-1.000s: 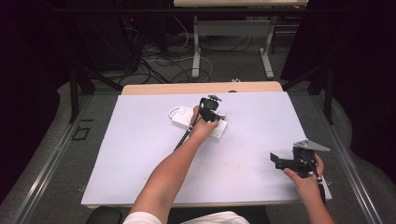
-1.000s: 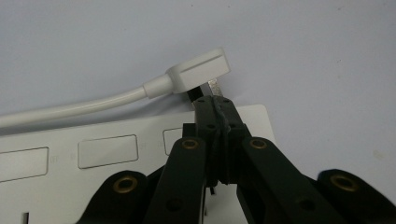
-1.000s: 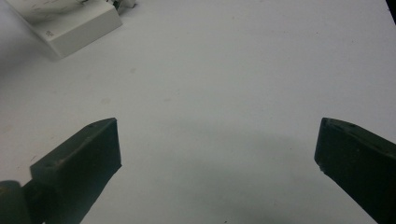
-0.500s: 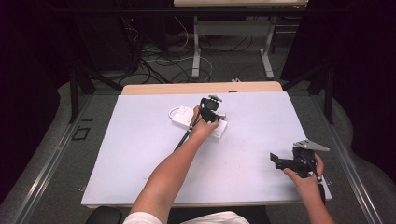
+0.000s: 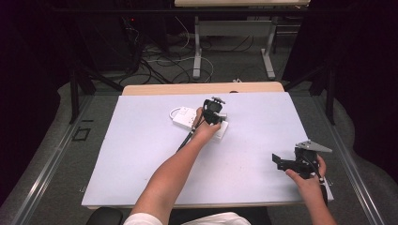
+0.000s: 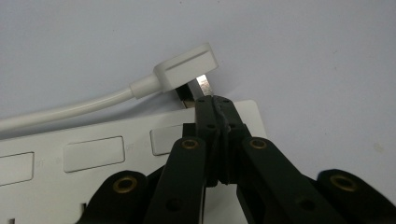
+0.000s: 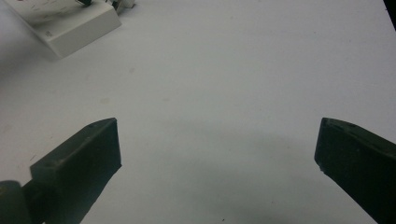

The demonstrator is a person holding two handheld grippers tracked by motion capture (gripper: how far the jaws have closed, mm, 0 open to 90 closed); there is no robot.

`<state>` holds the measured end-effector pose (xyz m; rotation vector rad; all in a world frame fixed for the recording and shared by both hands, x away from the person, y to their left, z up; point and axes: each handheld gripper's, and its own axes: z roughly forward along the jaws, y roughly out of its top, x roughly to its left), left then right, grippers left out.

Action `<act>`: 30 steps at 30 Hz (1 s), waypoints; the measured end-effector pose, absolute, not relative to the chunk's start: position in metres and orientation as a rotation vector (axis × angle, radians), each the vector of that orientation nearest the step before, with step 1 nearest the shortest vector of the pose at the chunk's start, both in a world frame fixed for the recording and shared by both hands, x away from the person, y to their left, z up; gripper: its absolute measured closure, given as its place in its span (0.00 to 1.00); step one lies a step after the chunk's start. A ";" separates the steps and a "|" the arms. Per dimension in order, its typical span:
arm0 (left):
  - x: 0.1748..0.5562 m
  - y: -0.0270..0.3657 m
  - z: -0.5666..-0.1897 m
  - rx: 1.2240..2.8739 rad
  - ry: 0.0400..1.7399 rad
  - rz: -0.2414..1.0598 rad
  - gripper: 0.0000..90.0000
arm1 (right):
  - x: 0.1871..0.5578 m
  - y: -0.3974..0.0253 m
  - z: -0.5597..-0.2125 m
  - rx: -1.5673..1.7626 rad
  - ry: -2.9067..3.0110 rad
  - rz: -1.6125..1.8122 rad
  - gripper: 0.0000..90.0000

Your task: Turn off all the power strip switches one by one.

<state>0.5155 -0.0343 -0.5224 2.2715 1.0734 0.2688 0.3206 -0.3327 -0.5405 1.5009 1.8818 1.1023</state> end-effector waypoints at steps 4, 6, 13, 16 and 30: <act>0.509 -0.030 -0.520 2.244 1.076 0.257 1.00 | 0.321 -0.333 -0.540 1.501 1.881 1.108 0.00; 0.507 -0.025 -0.516 2.247 1.066 0.252 1.00 | 0.321 -0.332 -0.539 1.505 1.884 1.110 0.00; 0.491 -0.006 -0.502 2.219 1.049 0.223 0.92 | 0.321 -0.330 -0.539 1.496 1.884 1.113 0.00; 0.480 0.003 -0.496 2.204 1.028 0.226 0.87 | 0.321 -0.331 -0.539 1.493 1.883 1.109 0.00; 0.429 0.075 -0.484 2.073 1.015 0.209 0.64 | 0.320 -0.330 -0.539 1.492 1.882 1.106 0.00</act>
